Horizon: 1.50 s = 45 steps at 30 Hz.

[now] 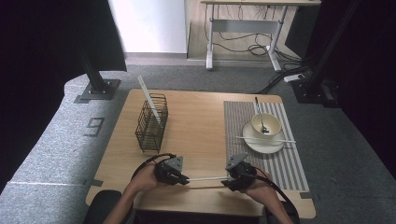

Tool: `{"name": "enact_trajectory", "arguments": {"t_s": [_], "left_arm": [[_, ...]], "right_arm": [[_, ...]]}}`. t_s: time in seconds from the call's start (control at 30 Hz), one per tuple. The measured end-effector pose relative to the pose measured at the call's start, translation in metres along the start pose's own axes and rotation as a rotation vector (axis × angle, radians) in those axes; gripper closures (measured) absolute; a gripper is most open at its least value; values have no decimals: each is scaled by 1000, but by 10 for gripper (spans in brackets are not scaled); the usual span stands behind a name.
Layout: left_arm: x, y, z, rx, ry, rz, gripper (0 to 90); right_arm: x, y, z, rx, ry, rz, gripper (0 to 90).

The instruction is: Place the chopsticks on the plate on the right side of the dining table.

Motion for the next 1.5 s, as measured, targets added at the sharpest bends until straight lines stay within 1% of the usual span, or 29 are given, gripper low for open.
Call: {"name": "enact_trajectory", "arguments": {"t_s": [0.07,0.13,0.23,0.33,0.43,0.57,0.67,0.77,0.8,0.93,1.0,1.03,1.1,1.13,1.17,1.2,1.23,1.27,1.3,1.33,1.4,1.5], "left_arm": [[1,0,0,-5,-11,7,859],[2,0,-1,-8,-18,14,859],[3,0,-1,-14,-25,18,859],[3,-1,0,-16,-29,22,859],[4,-1,-1,-16,-39,24,859],[4,-1,-1,-16,-50,23,859],[4,-2,-1,-18,-56,23,857],[4,-2,-1,-16,-58,22,853],[4,-2,-1,-14,-59,20,851],[2,-1,-1,5,-65,1,832],[2,0,-1,16,-72,-16,812],[2,0,-1,23,-73,-30,802],[0,1,-1,42,-73,-51,757],[0,1,-1,48,-76,-59,718],[-1,2,-1,52,-80,-83,683],[-2,2,0,52,-76,-98,629],[-3,2,0,56,-63,-114,594],[-5,3,1,59,-43,-133,552],[-7,4,1,56,-31,-146,500],[-8,4,2,62,-17,-159,480],[-11,5,3,67,10,-179,415],[-12,4,4,72,46,-207,342]], "right_arm": [[-4,-3,0,-20,31,-15,540],[-6,-5,1,-43,64,-20,586],[-7,-6,1,-55,92,-14,638],[-8,-7,1,-61,111,-34,684],[-10,-9,1,-73,130,-51,700],[-11,-10,1,-84,142,-76,738],[-11,-10,1,-105,164,-98,755],[-11,-10,0,-117,172,-122,766],[-11,-10,0,-118,168,-131,770],[-11,-8,0,-119,170,-173,788],[-12,-5,0,-119,169,-203,803],[-12,-5,0,-117,168,-209,807],[-13,-3,-1,-107,165,-216,815],[-13,-1,-1,-105,158,-215,817],[-13,0,-1,-102,154,-206,818],[-12,2,-1,-99,147,-197,818],[-12,3,-1,-100,148,-191,819],[-11,5,0,-102,142,-180,819],[-10,7,0,-104,133,-174,818],[-9,7,1,-101,139,-170,818],[-7,10,2,-98,125,-159,819],[-4,13,5,-85,109,-137,819]]}}
Point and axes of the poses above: each handheld gripper's, and its own axes: y roughly backward along the jaws, z roughly out of its underside, x roughly to its right, the point moved 3 cm from there along -y, roughly forward along the jaws, and after that the axes turned 3 degrees about y, right-handed, at the moved point
